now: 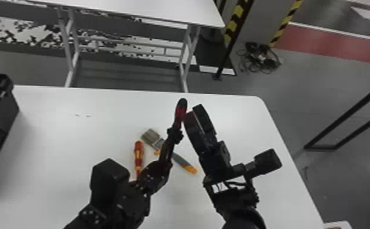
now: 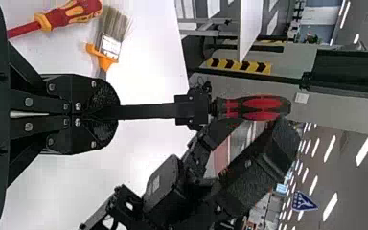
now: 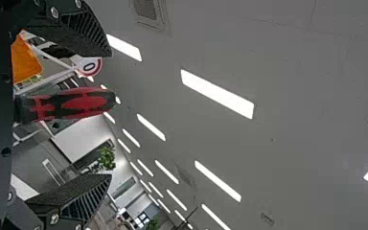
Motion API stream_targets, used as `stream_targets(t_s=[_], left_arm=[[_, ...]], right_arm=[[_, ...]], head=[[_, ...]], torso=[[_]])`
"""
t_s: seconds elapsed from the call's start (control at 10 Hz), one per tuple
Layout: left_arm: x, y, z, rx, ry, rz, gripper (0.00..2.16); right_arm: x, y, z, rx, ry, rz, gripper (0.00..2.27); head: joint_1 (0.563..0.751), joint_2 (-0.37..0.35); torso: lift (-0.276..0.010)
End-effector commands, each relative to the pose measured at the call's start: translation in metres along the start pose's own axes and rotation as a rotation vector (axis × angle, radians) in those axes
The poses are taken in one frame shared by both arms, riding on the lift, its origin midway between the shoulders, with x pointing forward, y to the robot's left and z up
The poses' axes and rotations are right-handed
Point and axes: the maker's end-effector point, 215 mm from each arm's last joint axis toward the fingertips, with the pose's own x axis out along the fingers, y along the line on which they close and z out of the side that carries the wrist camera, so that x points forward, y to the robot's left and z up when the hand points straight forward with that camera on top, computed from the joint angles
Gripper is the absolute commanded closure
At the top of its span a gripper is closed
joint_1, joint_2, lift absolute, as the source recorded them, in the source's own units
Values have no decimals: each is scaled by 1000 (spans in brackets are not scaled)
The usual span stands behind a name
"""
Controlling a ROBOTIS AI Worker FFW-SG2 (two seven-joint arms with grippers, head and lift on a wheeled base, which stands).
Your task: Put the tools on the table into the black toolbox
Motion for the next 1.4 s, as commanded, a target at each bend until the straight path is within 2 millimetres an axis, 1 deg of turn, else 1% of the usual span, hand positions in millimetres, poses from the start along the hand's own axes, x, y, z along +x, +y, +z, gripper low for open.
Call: stream_targets(t_s=[0.0, 0.1, 0.2, 0.3, 0.5, 0.6, 0.7, 0.8, 1.0, 1.1, 1.3], left_arm=[[-2, 23, 1, 3, -6, 44, 2132], [-4, 40, -1, 0, -3, 76, 2132], [-8, 57, 0, -12, -9, 102, 2132], [-16, 81, 3, -29, -17, 140, 2132], [-36, 126, 14, -58, -46, 212, 2132], [-47, 147, 22, -72, -68, 246, 2132], [-61, 174, 30, -80, -85, 294, 2132], [-76, 200, 34, -76, -96, 346, 2132], [-105, 247, 40, -98, -120, 429, 2135], [-121, 267, 41, -102, -126, 468, 2132], [-157, 310, 40, -127, -128, 548, 2132]], right_arm=[[-12, -5, 25, -2, -49, -24, 110], [-25, -10, 40, 2, -75, -45, 110], [-37, -16, 51, 8, -85, -62, 110], [-55, -23, 63, 11, -103, -89, 110], [-90, -30, 76, -9, -107, -136, 110], [-104, -32, 83, -41, -100, -161, 113], [-114, -35, 92, -107, -74, -191, 120], [-124, -43, 99, -180, -42, -250, 117], [-135, -54, 101, -374, 57, -357, 120], [-136, -58, 94, -452, 120, -397, 124], [-138, -61, 78, -551, 204, -454, 124]], head=[[695, -275], [695, -282], [695, -288], [695, -291], [695, -284], [695, -273], [695, -267], [695, -250], [695, -199], [695, -186], [695, -104]], torso=[[-75], [-75], [-75], [-75], [-75], [-75], [-75], [-75], [-75], [-75], [-75]])
